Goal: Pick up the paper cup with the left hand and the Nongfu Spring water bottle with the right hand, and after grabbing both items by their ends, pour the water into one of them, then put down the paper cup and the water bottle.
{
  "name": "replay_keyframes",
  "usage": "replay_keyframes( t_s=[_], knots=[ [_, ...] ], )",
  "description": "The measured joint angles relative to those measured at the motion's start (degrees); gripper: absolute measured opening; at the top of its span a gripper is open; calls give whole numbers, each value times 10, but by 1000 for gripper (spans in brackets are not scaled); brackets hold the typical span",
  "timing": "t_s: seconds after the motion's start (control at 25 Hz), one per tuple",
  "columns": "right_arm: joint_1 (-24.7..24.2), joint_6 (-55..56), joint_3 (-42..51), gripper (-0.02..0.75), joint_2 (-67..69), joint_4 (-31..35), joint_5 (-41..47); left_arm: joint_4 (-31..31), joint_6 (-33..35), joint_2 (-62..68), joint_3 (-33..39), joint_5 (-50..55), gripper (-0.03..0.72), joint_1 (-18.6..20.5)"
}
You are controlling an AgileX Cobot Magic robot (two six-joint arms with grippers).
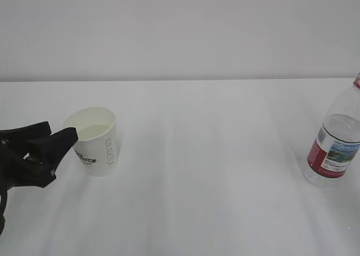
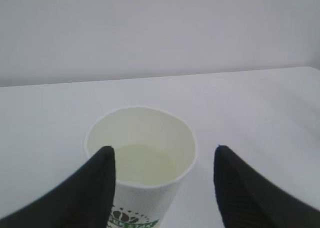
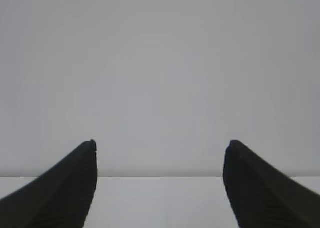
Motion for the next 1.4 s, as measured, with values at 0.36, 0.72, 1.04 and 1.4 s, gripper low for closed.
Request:
replay_keyframes(
  t_s=[0.36,0.72,1.04,1.4],
  knots=[
    [0,0,-20,593,0,1,16,0,-5,-45,-51,36,454,0],
    [0,0,-61,593,0,1,81,1,-6,-127,-94,226,454,0],
    [0,0,-75,593,0,1,103,3,-6,-205,-150,388,453,0],
    [0,0,-100,593,0,1,167,3,-6,-281,-197,575,453,0]
  ],
)
